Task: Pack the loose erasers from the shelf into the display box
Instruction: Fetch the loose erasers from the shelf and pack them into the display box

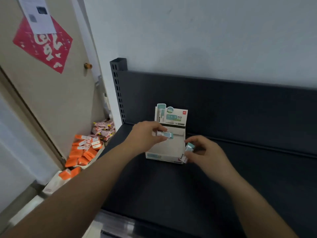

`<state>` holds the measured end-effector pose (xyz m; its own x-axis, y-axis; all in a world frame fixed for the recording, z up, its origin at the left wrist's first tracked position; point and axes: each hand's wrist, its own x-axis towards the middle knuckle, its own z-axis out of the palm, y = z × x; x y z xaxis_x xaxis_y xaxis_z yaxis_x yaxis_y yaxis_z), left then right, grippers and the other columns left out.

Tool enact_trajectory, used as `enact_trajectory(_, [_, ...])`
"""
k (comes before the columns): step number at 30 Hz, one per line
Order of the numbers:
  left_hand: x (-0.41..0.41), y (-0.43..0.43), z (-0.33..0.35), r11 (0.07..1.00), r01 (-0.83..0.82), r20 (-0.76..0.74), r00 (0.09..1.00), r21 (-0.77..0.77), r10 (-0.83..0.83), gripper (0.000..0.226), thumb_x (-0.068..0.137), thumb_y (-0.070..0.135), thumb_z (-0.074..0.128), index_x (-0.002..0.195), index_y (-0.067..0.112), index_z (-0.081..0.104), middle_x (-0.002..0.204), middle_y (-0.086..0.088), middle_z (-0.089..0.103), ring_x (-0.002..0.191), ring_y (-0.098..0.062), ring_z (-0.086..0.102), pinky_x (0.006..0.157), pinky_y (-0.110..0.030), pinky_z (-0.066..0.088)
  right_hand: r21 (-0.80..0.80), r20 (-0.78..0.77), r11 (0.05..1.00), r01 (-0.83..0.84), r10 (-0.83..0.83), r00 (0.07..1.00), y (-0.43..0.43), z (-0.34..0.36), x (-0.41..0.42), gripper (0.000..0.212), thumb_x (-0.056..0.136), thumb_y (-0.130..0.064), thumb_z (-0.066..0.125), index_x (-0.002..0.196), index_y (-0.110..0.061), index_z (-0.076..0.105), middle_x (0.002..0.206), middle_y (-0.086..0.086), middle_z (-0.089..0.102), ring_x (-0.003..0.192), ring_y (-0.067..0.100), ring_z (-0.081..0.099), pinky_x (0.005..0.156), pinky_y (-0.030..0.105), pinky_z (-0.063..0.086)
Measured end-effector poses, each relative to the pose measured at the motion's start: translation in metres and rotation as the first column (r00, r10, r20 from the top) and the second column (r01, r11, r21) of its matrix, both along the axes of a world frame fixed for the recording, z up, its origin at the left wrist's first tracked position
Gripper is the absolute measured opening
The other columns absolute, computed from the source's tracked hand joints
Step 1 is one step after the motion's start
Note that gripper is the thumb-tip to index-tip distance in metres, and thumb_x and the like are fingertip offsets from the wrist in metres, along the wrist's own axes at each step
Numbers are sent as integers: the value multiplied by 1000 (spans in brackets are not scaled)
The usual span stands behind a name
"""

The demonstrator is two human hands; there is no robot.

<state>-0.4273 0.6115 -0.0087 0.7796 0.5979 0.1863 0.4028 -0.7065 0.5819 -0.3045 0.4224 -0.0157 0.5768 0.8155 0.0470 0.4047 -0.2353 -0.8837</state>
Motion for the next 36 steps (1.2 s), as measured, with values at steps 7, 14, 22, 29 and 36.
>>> enact_trajectory(7, [31,35,-10,962,119,-226,972,245,-63,26,81,49,68,104,37,66,108,19,65,107,-5,51,83,-29,18,-61,179,998,30,-18,984,40,5,-6,24,81,-23,75,99,-33,63,87,-8,66,79,3,62,72,17,51])
enact_trajectory(14, [46,39,-21,896,192,-299,952,399,-71,24,85,51,59,100,33,65,101,12,64,101,-14,48,83,-36,23,-137,194,985,106,-78,978,46,-10,-11,25,74,-38,78,90,-42,60,82,-14,64,78,2,60,91,48,47])
enact_trajectory(22, [57,38,-29,796,149,-332,941,586,68,9,88,33,59,85,26,63,90,5,62,89,-18,52,75,-37,20,-233,294,964,128,-56,954,46,-7,-14,23,78,-38,75,93,-41,59,87,-19,59,87,1,57,101,33,33])
enact_trajectory(29, [61,40,-32,846,141,-345,937,514,54,10,89,24,57,85,27,67,87,7,66,85,-16,58,85,-36,28,-250,303,961,118,-38,952,44,-5,-15,22,80,-38,73,96,-42,59,88,-20,57,93,2,54,103,33,30])
enact_trajectory(36, [60,39,-35,779,178,-412,904,601,112,16,90,19,53,87,27,67,83,6,64,79,-17,56,83,-37,27,-228,286,966,119,-50,957,45,-7,-12,24,75,-38,78,89,-46,60,86,-23,61,88,-1,58,99,39,42])
